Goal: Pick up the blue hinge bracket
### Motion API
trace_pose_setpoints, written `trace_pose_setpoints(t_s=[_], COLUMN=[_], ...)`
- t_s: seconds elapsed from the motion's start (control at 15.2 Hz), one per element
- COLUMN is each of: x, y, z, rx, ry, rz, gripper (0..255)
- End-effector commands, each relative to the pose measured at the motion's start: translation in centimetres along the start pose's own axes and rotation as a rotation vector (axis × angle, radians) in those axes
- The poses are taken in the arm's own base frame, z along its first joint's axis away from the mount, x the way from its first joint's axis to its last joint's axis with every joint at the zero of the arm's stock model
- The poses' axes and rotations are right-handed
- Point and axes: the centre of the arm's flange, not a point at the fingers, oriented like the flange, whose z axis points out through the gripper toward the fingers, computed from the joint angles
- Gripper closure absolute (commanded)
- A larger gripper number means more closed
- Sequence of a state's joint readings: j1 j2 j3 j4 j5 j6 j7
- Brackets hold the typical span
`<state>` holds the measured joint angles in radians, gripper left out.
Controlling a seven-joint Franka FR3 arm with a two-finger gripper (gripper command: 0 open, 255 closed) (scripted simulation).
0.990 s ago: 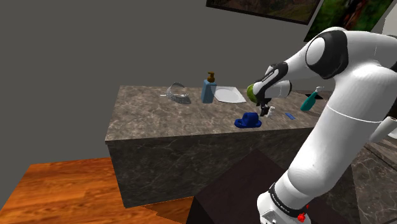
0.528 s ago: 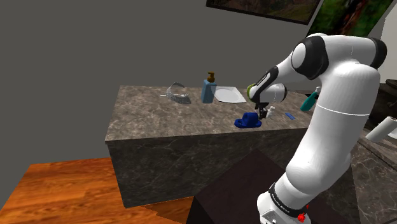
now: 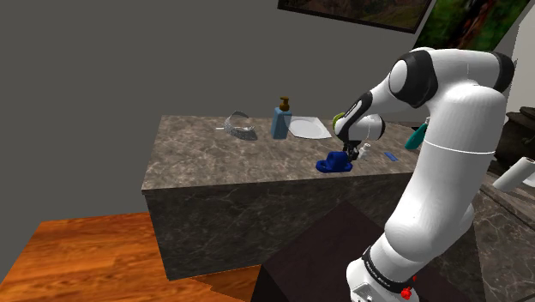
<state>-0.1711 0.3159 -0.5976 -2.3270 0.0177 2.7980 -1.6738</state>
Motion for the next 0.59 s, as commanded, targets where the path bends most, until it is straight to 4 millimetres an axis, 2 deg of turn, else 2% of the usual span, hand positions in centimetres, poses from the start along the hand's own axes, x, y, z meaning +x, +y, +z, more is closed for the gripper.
trace_pose_setpoints(t_s=[0.0, 0.26, 0.53], x=[0.0, 0.1, -0.3], y=[-0.1, 0.0, 0.4], z=[0.1, 0.1, -1.9], rx=[0.002, 0.002, 0.002], ry=[-0.001, -0.001, -0.001], rz=[-0.001, -0.001, -0.001], gripper=[255, 255, 255])
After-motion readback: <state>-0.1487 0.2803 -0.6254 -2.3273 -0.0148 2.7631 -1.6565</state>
